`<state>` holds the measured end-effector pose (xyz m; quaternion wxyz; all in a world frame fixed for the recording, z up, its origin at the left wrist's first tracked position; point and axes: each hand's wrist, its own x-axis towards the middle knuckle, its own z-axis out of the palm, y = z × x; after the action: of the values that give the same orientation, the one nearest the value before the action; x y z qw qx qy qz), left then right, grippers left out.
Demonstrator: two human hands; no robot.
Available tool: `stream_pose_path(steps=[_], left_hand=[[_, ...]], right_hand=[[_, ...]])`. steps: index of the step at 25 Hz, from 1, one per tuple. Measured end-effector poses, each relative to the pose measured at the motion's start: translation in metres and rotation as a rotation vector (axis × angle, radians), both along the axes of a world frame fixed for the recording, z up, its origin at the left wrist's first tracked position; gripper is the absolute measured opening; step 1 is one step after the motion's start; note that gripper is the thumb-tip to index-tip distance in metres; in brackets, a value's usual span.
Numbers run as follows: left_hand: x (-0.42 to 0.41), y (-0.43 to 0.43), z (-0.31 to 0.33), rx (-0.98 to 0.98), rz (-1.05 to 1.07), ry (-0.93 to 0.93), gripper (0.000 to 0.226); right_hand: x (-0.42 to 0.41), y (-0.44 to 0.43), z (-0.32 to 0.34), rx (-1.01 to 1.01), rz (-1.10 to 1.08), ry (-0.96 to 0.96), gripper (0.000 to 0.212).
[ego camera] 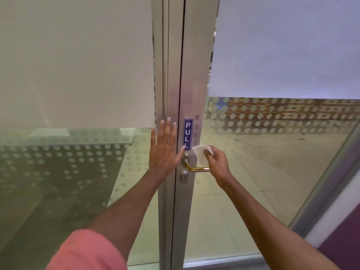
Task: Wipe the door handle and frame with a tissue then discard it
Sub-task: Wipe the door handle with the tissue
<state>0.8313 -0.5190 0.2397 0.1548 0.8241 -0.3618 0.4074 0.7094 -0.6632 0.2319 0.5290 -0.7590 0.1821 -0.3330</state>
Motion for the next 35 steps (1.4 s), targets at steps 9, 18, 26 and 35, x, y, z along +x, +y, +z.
stream_pose_path(steps=[9,18,26,35], left_hand=[[0.051,-0.043,0.032,-0.040,0.086,-0.125,0.083],[0.068,-0.055,0.022,-0.086,0.086,-0.140,0.087],[0.069,-0.054,0.023,-0.090,0.078,-0.196,0.090],[0.068,-0.054,0.021,-0.060,0.127,-0.231,0.089]], right_hand=[[-0.003,-0.030,-0.045,-0.828,0.070,0.332,0.044],[0.018,-0.006,-0.089,-1.190,0.023,0.358,0.061],[0.030,-0.009,-0.086,-1.300,0.033,0.255,0.055],[0.026,-0.028,-0.090,-1.339,0.111,0.233,0.062]])
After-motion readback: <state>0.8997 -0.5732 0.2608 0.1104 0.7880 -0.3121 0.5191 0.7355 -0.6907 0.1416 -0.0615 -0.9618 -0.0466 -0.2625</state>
